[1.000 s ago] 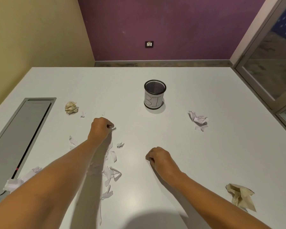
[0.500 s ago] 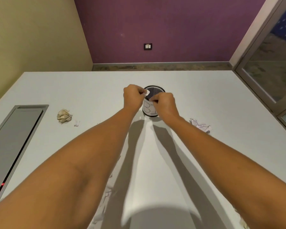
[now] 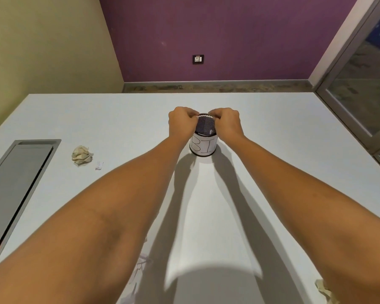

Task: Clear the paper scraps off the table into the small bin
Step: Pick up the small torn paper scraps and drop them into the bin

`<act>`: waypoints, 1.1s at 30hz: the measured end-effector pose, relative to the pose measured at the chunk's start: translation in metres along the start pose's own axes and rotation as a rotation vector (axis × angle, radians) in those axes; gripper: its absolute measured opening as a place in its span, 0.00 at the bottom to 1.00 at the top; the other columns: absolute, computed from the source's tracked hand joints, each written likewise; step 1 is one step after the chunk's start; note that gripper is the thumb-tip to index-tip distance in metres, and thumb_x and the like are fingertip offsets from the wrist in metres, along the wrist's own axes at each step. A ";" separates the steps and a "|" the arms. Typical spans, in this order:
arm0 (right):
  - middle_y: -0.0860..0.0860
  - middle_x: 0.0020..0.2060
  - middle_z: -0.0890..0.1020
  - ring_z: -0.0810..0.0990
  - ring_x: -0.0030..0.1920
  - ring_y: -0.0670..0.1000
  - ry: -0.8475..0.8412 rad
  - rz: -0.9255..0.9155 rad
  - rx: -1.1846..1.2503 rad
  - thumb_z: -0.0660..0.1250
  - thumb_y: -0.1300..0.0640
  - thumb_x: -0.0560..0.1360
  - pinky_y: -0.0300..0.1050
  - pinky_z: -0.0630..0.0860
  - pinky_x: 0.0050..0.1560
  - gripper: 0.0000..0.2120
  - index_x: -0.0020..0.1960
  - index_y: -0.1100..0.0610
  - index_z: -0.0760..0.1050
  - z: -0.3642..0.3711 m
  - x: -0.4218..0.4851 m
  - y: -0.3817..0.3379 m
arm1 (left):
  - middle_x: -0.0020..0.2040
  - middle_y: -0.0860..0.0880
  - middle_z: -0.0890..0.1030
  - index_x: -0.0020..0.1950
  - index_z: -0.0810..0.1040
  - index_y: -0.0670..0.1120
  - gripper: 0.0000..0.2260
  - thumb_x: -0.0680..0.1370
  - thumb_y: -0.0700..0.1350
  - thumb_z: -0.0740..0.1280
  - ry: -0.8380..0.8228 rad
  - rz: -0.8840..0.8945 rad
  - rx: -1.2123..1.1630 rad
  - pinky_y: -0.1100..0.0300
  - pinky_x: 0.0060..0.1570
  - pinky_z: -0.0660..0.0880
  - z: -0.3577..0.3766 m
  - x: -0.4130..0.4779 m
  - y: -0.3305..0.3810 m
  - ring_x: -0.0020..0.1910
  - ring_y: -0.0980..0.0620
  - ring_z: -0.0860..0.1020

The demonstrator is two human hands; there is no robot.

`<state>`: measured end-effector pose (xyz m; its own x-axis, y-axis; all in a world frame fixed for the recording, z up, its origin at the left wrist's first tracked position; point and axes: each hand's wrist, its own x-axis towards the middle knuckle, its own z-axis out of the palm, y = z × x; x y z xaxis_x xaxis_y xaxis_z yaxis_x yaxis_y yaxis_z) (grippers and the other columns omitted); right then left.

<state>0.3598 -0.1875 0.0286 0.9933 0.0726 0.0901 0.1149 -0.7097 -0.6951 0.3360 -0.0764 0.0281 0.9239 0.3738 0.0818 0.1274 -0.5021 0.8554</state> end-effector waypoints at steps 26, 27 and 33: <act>0.58 0.58 0.80 0.80 0.54 0.56 -0.379 -0.194 -0.082 0.58 0.64 0.77 0.43 0.72 0.58 0.13 0.57 0.62 0.77 0.079 -0.089 -0.020 | 0.50 0.40 0.84 0.52 0.81 0.40 0.11 0.75 0.36 0.61 0.180 -0.048 0.347 0.53 0.49 0.74 -0.127 -0.056 -0.162 0.45 0.40 0.80; 0.58 0.58 0.80 0.79 0.55 0.56 -0.405 -0.184 -0.083 0.58 0.64 0.77 0.44 0.72 0.58 0.13 0.58 0.61 0.77 0.086 -0.091 -0.022 | 0.49 0.39 0.84 0.52 0.81 0.40 0.11 0.75 0.36 0.61 0.189 -0.055 0.352 0.53 0.49 0.74 -0.132 -0.059 -0.168 0.45 0.39 0.80; 0.59 0.64 0.74 0.72 0.64 0.58 -0.574 -0.178 -0.109 0.56 0.65 0.78 0.47 0.68 0.65 0.16 0.64 0.61 0.72 0.128 -0.103 -0.037 | 0.56 0.36 0.80 0.55 0.80 0.40 0.10 0.75 0.37 0.63 0.296 -0.180 0.389 0.50 0.57 0.71 -0.159 -0.072 -0.202 0.56 0.37 0.76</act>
<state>0.2547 -0.0791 -0.0456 0.8110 0.5413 -0.2221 0.3077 -0.7175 -0.6249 0.1859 0.1220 -0.0692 0.7407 0.6572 0.1398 0.4519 -0.6412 0.6202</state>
